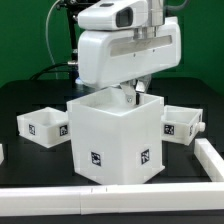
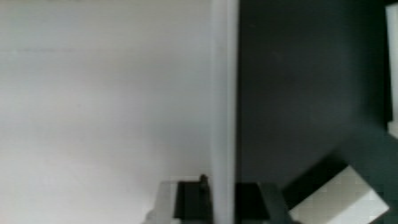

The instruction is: Assemble drawer

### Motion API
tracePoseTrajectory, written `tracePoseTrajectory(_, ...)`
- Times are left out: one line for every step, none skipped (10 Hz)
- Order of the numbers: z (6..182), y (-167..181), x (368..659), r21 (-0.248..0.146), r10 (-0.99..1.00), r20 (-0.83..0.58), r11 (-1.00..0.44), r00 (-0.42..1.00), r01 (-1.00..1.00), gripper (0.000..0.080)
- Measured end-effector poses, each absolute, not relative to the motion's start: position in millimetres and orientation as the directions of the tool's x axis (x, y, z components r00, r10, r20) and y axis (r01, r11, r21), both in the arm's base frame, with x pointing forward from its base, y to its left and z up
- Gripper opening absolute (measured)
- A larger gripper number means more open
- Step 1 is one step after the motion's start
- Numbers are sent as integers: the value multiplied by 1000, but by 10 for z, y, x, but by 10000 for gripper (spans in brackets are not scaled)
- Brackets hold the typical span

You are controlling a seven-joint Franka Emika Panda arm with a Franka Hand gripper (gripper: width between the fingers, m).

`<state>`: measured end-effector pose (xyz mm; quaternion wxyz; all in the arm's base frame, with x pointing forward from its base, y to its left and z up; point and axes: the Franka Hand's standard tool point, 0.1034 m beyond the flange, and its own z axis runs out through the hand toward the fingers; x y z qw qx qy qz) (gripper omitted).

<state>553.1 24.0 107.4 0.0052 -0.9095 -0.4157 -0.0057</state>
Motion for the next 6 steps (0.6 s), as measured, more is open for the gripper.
tracePoseTrajectory(1060, 238, 5592, -10, 799, 1, -601, 601, 799, 34)
tracePoseTrajectory(1058, 272, 5591, -19, 819, -19, -574, 574, 818, 34)
tracePoseTrajectory(1054, 271, 5587, -9, 875, -24, -484, 484, 875, 34)
tracePoseTrajectory(1046, 256, 5579, -13, 905, -24, -425, 425, 905, 34)
tracePoseTrajectory(1046, 250, 5579, -13, 919, -24, -394, 394, 919, 34)
tracePoseTrajectory(1043, 240, 5578, -16, 949, -23, -314, 313, 949, 34)
